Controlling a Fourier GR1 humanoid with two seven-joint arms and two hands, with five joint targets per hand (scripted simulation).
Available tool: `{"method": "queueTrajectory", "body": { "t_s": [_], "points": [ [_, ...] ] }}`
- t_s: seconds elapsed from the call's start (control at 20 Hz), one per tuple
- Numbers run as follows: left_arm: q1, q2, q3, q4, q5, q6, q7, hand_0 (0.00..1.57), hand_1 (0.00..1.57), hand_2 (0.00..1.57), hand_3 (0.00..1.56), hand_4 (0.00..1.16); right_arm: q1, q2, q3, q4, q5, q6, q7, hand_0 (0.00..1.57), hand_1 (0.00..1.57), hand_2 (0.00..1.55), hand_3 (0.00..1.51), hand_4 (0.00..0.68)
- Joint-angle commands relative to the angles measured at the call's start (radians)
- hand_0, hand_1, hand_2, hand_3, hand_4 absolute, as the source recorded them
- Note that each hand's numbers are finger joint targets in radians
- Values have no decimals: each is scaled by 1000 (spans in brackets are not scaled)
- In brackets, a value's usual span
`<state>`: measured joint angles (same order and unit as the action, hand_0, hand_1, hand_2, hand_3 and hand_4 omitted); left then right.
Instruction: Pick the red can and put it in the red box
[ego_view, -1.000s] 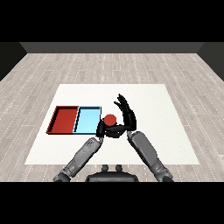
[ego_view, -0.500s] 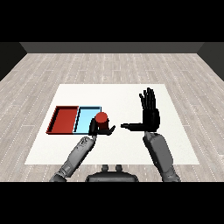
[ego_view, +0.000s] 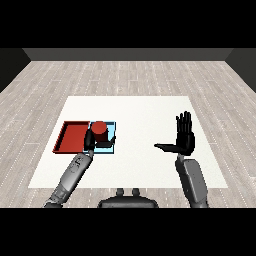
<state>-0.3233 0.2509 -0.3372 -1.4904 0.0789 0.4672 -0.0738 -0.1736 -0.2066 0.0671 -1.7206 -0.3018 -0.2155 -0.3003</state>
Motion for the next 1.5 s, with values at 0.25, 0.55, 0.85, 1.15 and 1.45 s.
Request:
{"method": "queueTrajectory", "body": {
  "t_s": [0.25,0.55,0.85,1.15,1.45],
  "points": [
    [-65,123,115,47,-83,-13,115,1571,1571,1554,1436,1131,200,20,14,122,57,58,-128,0,0,0,0,0],
    [-232,197,224,385,-116,-78,81,1535,1535,1342,1445,1104,198,14,-21,145,10,95,-99,0,0,0,0,0],
    [-186,235,329,693,-81,-113,-30,1571,1571,1571,1476,1105,146,-17,-44,228,28,132,-136,0,0,0,0,0],
    [-288,220,367,1047,-143,-67,-135,1571,1571,1571,1501,1040,97,16,-47,277,45,132,-201,0,0,0,0,0],
    [-374,201,340,1283,-211,-26,-36,333,333,454,328,723,151,15,-40,191,85,87,-213,0,0,0,0,0]
  ]
}}
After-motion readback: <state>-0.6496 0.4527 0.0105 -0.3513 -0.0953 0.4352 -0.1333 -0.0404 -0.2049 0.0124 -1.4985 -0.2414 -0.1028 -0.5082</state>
